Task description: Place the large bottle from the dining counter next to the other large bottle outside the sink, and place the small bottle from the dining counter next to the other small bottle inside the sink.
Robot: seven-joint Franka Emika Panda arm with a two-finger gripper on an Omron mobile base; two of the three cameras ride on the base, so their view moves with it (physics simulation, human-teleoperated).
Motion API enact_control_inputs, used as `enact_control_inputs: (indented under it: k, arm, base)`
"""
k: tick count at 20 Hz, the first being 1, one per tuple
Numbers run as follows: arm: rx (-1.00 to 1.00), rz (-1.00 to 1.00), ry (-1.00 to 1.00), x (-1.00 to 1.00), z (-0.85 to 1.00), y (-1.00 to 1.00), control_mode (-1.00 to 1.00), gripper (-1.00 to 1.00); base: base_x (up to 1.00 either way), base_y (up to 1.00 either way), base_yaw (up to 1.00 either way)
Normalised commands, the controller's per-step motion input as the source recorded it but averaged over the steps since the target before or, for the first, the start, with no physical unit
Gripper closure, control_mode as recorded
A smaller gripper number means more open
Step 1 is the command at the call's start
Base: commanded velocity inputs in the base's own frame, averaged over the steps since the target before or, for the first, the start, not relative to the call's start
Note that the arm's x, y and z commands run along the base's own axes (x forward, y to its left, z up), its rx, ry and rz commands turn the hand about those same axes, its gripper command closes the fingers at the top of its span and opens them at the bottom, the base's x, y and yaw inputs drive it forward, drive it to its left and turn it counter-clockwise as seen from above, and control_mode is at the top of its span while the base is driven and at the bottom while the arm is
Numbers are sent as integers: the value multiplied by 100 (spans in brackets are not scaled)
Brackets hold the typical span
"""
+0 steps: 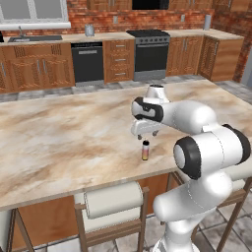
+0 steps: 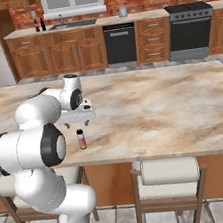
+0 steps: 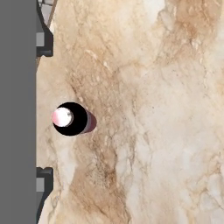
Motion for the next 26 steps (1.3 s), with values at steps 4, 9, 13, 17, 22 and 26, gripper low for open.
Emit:
enact_control_inputs:
  k: [4,9,13,17,22,26]
  arm:
    - [-2,-10,-2,-10,-1,5,-100,-100]
    - [-10,-6,0,2,0,14,-100,-100]
    - [-10,-5,0,11,0,9,-100,-100]
    - [-1,-1,1,9,0,-1,-100,-100]
    - [0,0,3,26,0,-13,-100,-100]
    - [0,0,3,6,0,-7,-100,-100]
  base:
    - [0,0,0]
    - [0,0,0]
    - [0,0,0]
    - [0,0,0]
    - [0,0,0]
    - [0,0,0]
